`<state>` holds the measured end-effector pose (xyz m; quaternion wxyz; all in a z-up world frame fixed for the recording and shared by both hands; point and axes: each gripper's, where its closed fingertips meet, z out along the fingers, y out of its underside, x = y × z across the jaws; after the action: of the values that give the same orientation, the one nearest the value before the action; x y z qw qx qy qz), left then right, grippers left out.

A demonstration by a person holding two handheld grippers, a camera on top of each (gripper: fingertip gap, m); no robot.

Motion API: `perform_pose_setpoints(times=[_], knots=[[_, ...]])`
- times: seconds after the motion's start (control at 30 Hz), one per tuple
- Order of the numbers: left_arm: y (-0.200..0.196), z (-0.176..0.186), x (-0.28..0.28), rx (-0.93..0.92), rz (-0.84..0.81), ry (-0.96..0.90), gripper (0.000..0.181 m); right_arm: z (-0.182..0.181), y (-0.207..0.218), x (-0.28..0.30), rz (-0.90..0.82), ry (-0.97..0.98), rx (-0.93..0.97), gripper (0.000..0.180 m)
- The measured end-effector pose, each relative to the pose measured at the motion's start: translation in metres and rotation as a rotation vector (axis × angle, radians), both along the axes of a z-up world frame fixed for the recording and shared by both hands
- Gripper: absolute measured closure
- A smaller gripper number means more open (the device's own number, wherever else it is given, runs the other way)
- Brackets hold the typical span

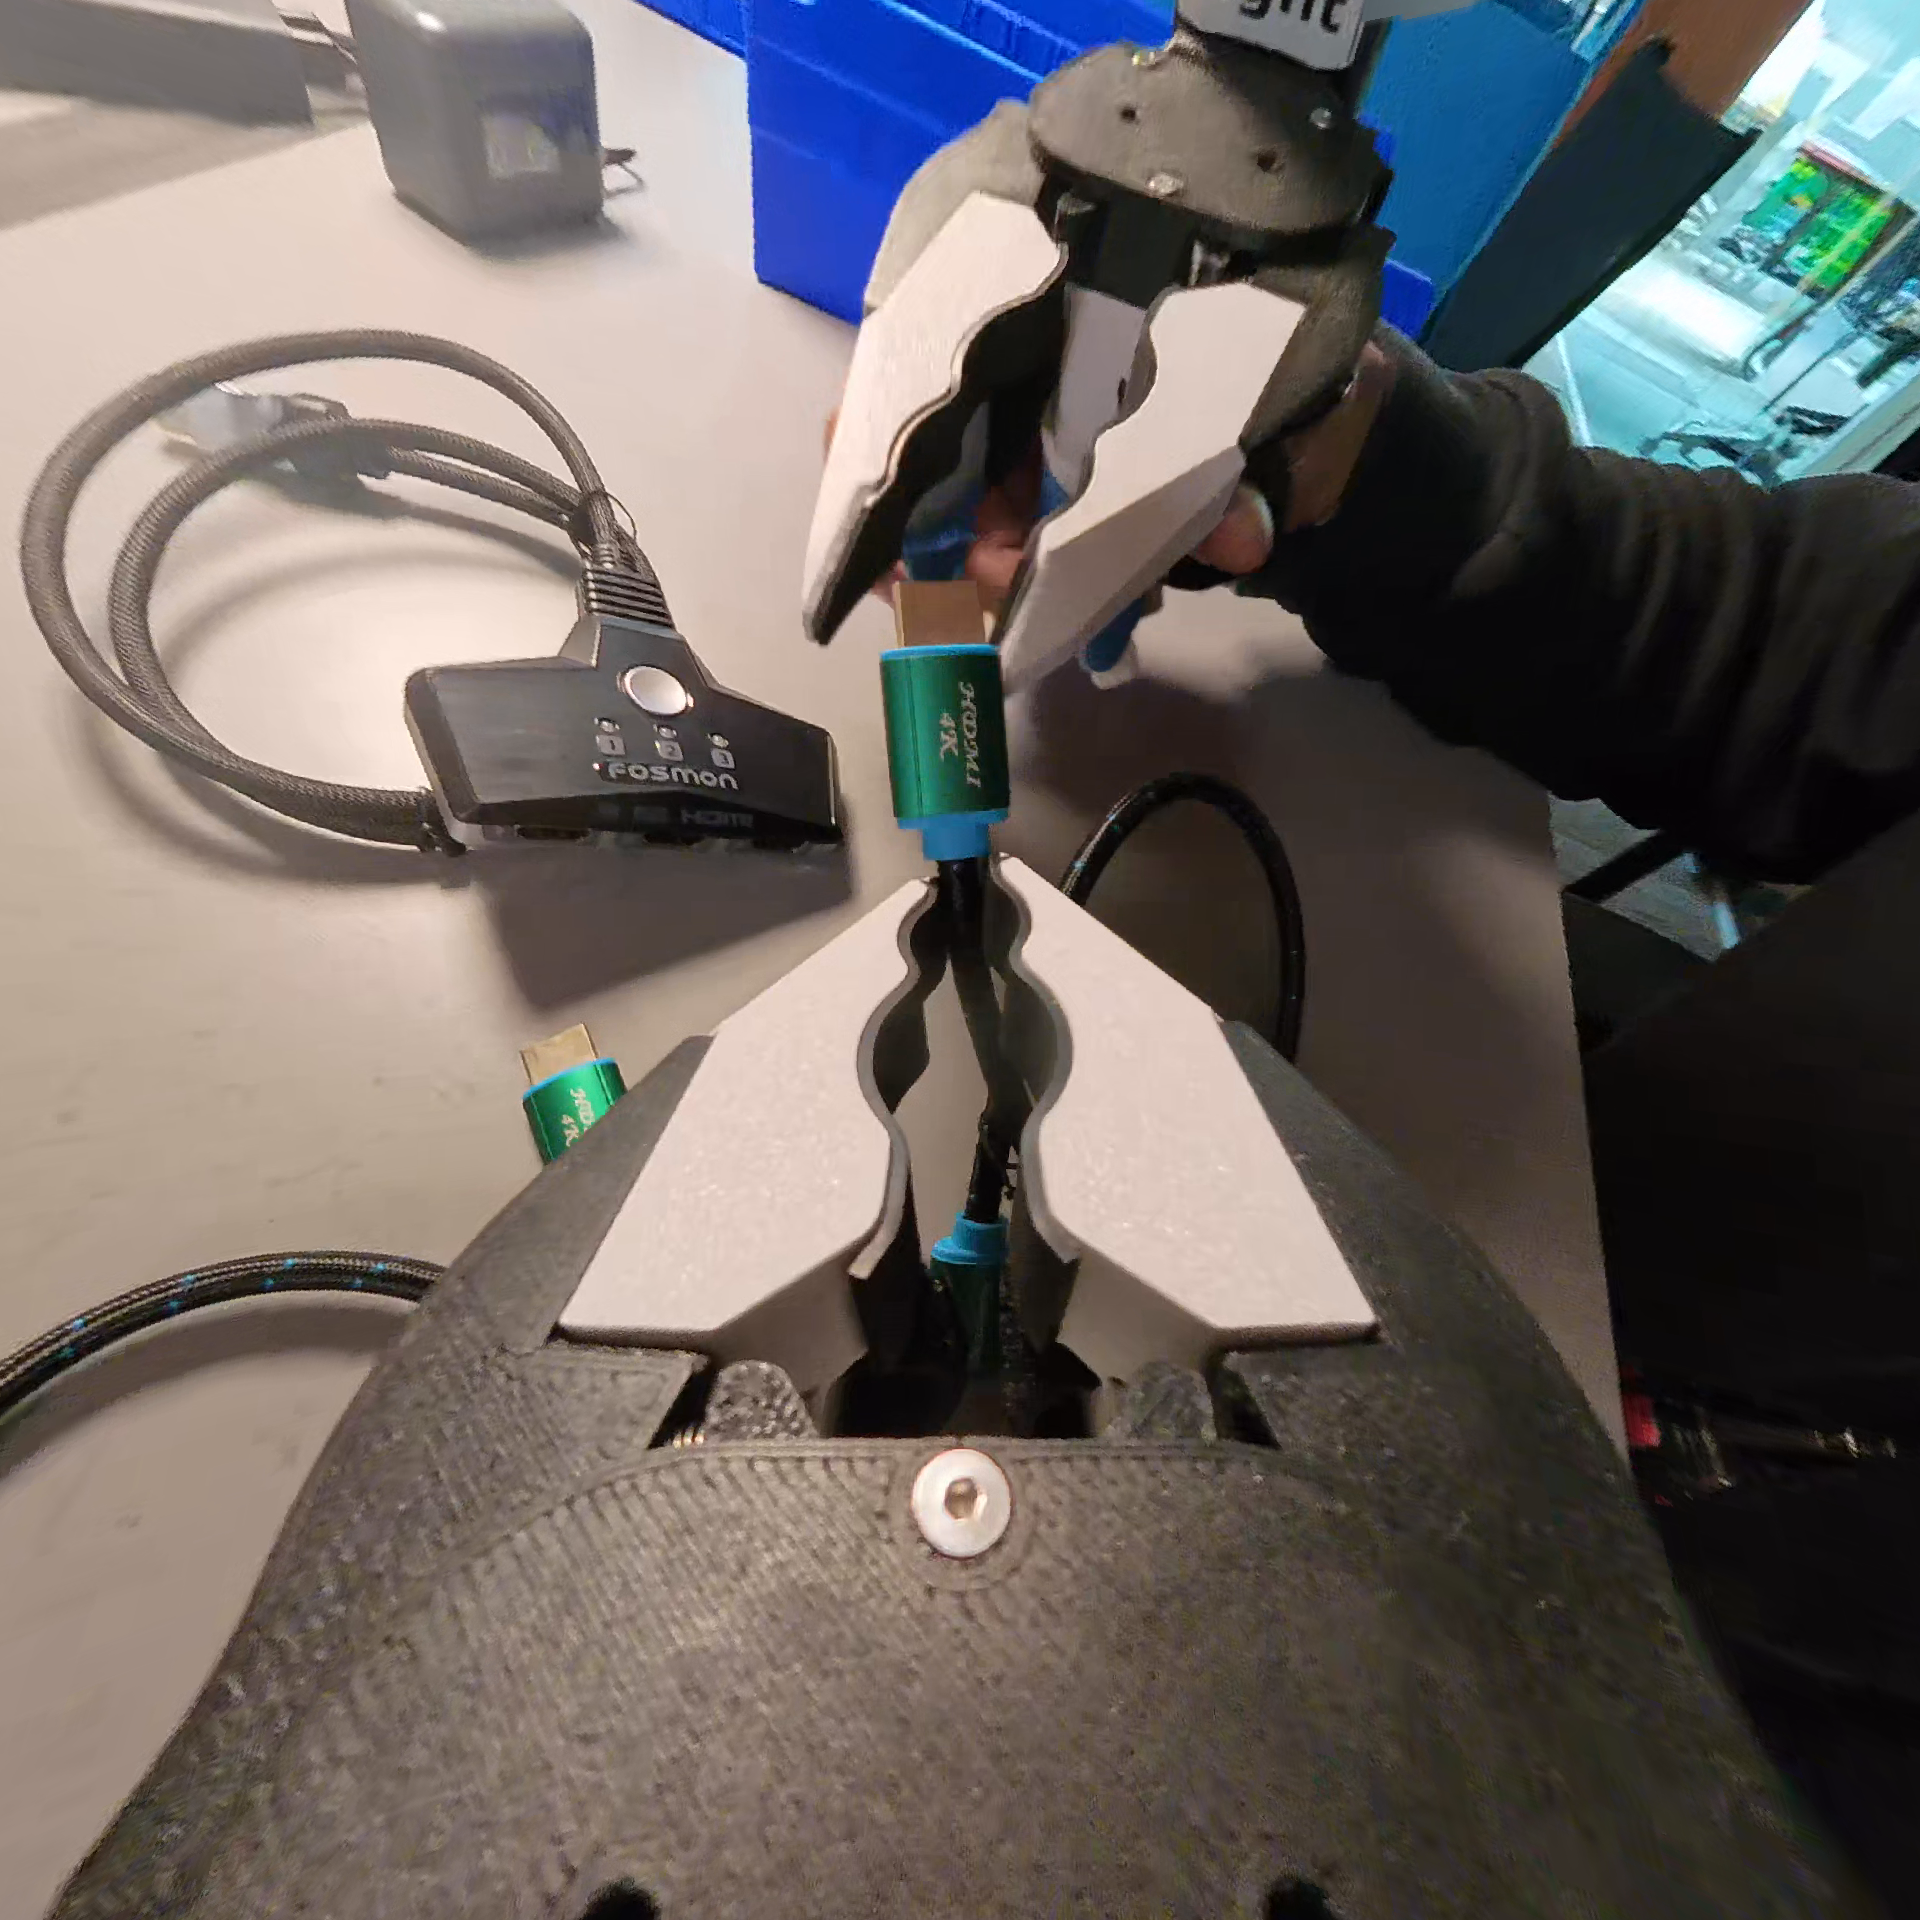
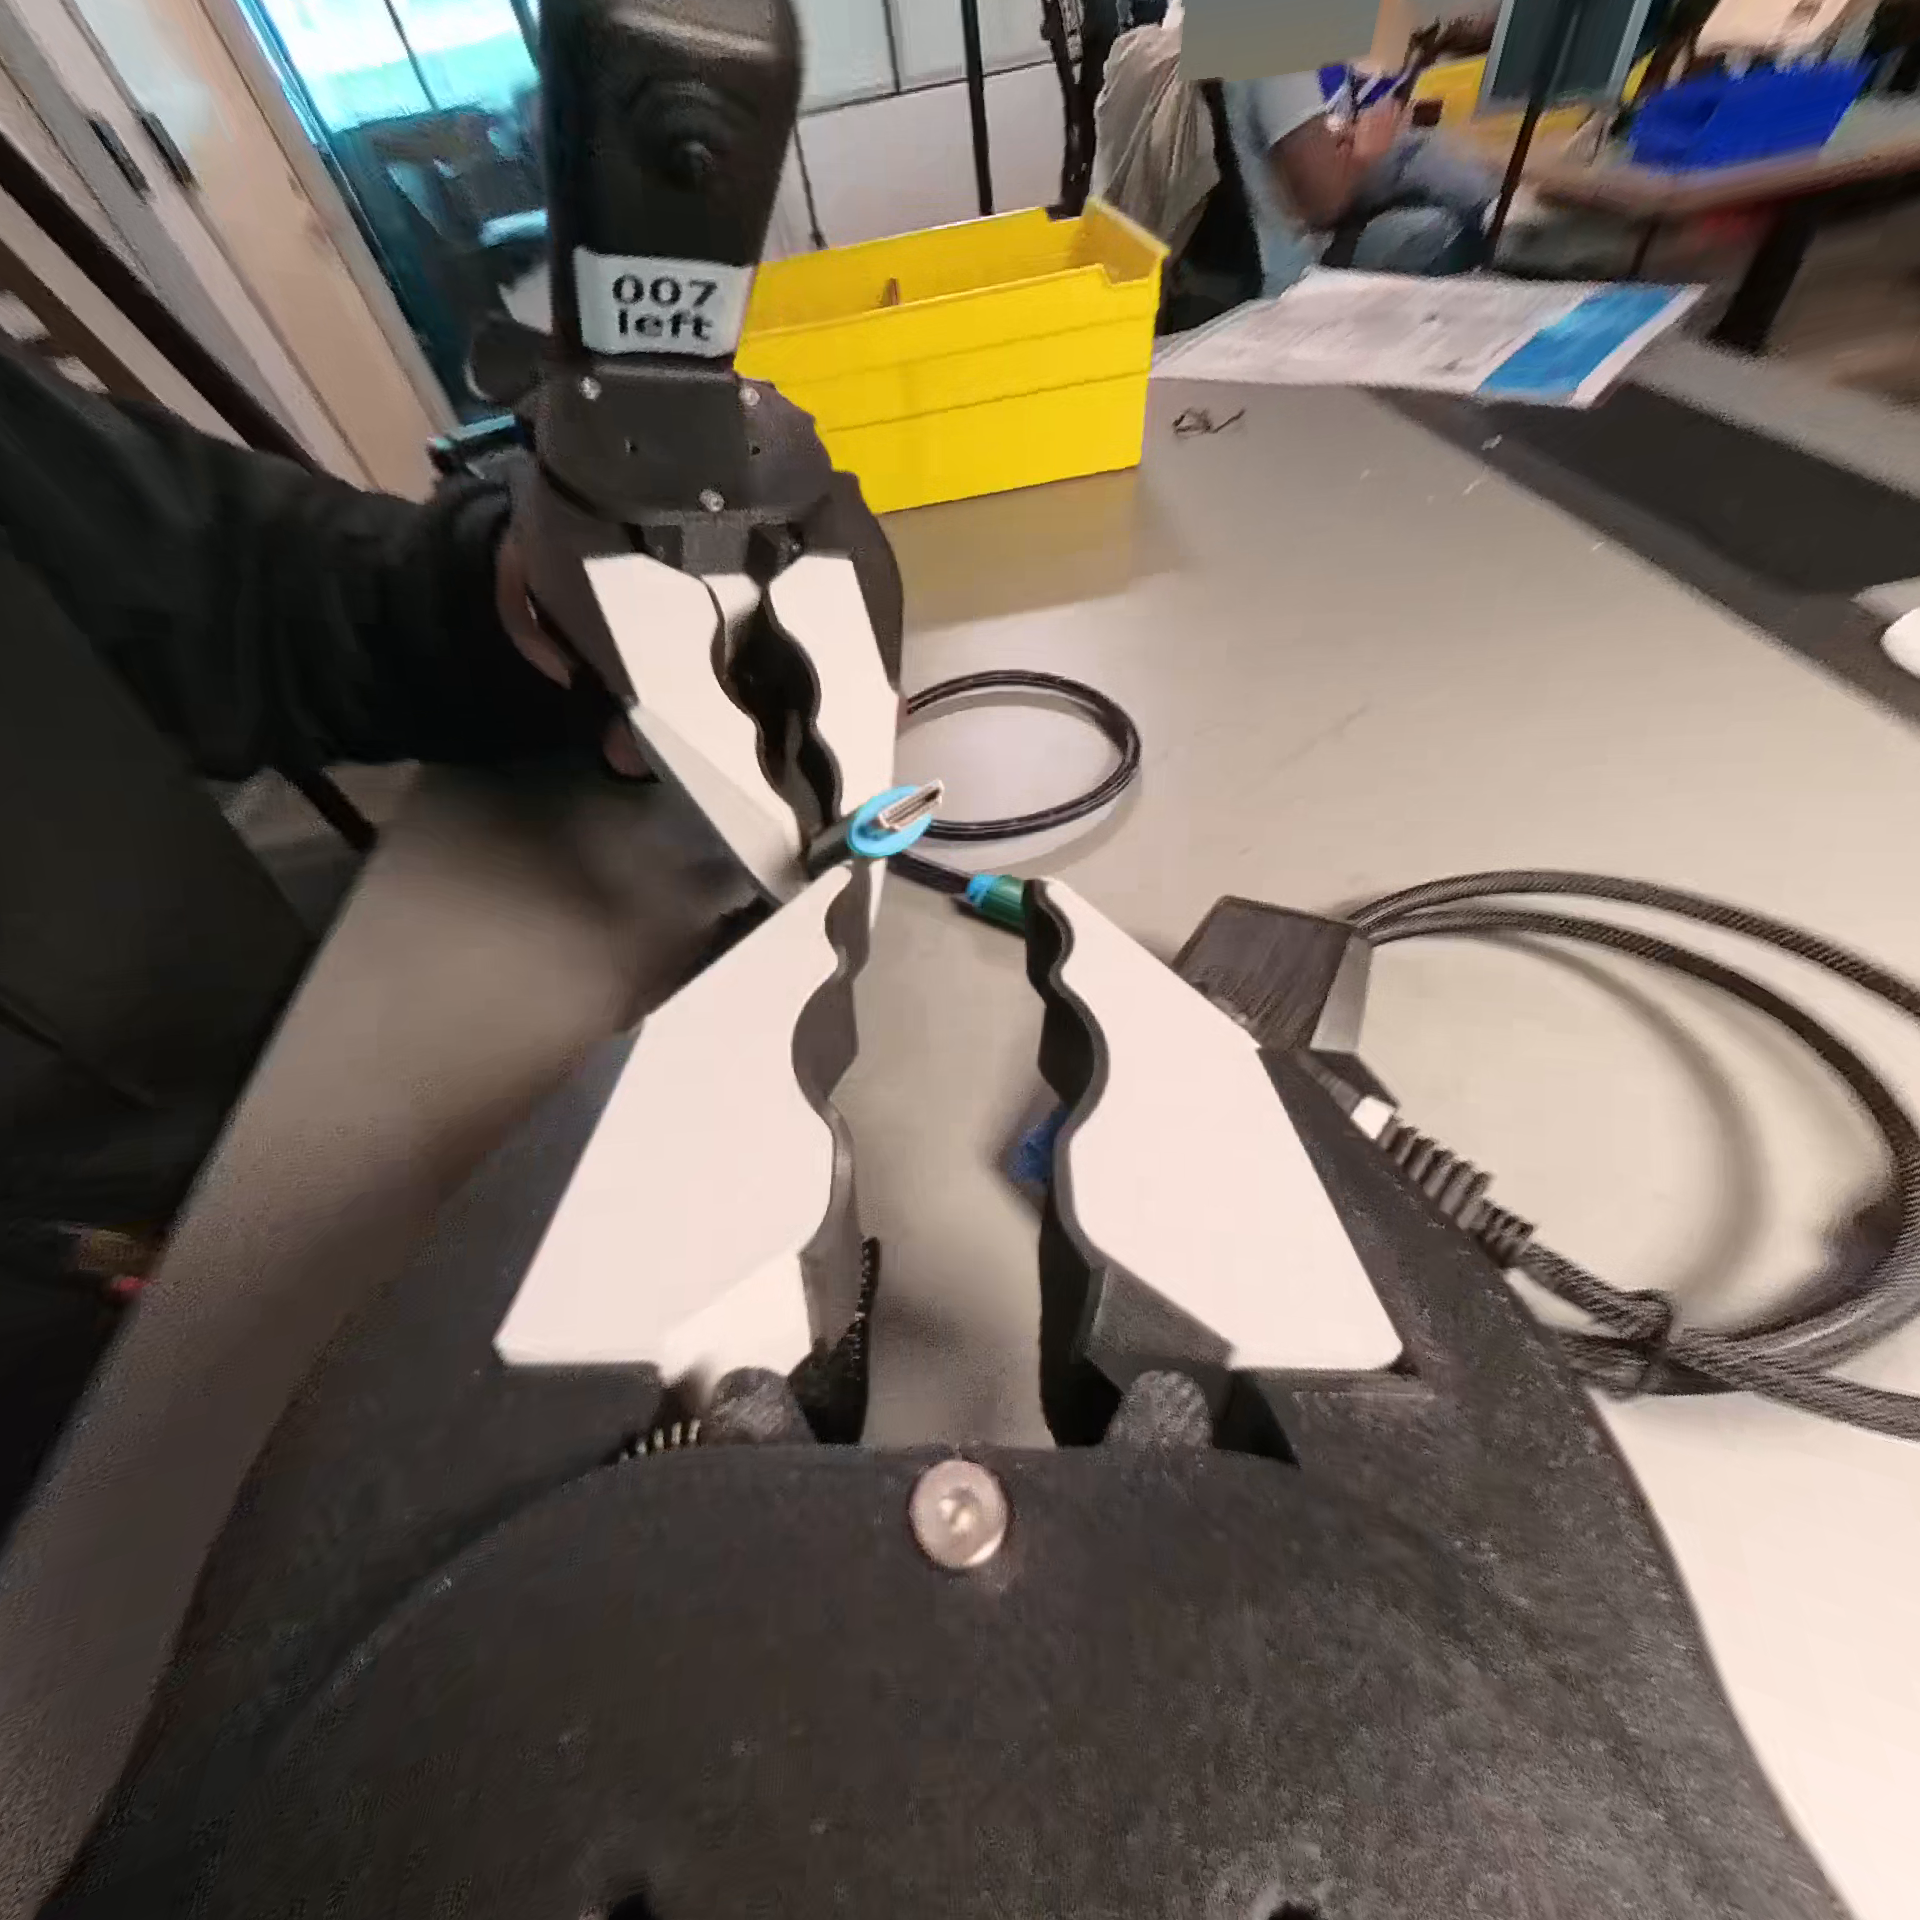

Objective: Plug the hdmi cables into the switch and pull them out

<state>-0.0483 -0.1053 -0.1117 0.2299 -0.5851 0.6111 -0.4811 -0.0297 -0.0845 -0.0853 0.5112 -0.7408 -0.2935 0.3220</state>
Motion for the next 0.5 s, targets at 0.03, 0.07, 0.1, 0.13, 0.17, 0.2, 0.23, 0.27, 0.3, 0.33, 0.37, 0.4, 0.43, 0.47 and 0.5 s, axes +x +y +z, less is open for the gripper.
perform_pose_setpoints(times=[0.03, 0.07, 0.1, 0.13, 0.17, 0.2, 0.23, 0.27, 0.3, 0.33, 0.37, 0.4, 0.43, 0.47, 0.5], knots=[[0.001, 0.0, 0.001, 0.016, 0.013, -0.006, 0.174, 0.001, -0.001, -0.001, 0.009, 0.044, -0.045, 0.145], [0.003, -0.001, 0.003, 0.034, 0.027, -0.01, 0.174, 0.002, -0.002, -0.003, 0.016, 0.084, -0.085, 0.143], [0.003, -0.002, 0.003, 0.052, 0.038, -0.009, 0.174, 0.002, -0.003, -0.005, 0.022, 0.113, -0.119, 0.14], [0.003, -0.004, 0.004, 0.068, 0.044, -0.004, 0.174, 0.0, -0.003, -0.007, 0.025, 0.126, -0.147, 0.136], [0.004, -0.007, 0.004, 0.083, 0.048, 0.003, 0.174, -0.003, -0.003, -0.009, 0.019, 0.124, -0.17, 0.136], [0.003, -0.009, 0.005, 0.098, 0.049, 0.007, 0.174, -0.006, -0.002, -0.01, 0.01, 0.117, -0.192, 0.136], [0.002, -0.01, 0.005, 0.107, 0.046, 0.007, 0.173, -0.01, -0.001, -0.012, 0.003, 0.109, -0.213, 0.137], [0.001, -0.011, 0.005, 0.112, 0.039, 0.006, 0.173, -0.013, -0.001, -0.014, 0.002, 0.108, -0.228, 0.139], [-0.002, -0.011, 0.006, 0.114, 0.028, 0.003, 0.173, -0.014, -0.003, -0.017, 0.015, 0.117, -0.228, 0.148], [-0.003, -0.012, 0.006, 0.12, 0.022, 0.005, 0.173, -0.014, -0.004, -0.02, 0.03, 0.127, -0.224, 0.157], [-0.003, -0.013, 0.006, 0.132, 0.014, 0.011, 0.172, -0.015, -0.004, -0.021, 0.038, 0.127, -0.224, 0.16], [-0.004, -0.015, 0.005, 0.139, 0.002, 0.018, 0.172, -0.015, -0.004, -0.021, 0.053, 0.123, -0.217, 0.161], [-0.006, -0.015, 0.004, 0.125, -0.02, 0.016, 0.172, -0.013, -0.006, -0.022, 0.071, 0.126, -0.195, 0.161], [-0.011, -0.013, 0.002, 0.078, -0.051, 0.005, 0.169, -0.01, -0.008, -0.022, 0.085, 0.137, -0.167, 0.161], [-0.015, -0.008, 0.001, 0.005, -0.08, -0.007, 0.161, -0.006, -0.009, -0.021, 0.101, 0.154, -0.142, 0.162]])
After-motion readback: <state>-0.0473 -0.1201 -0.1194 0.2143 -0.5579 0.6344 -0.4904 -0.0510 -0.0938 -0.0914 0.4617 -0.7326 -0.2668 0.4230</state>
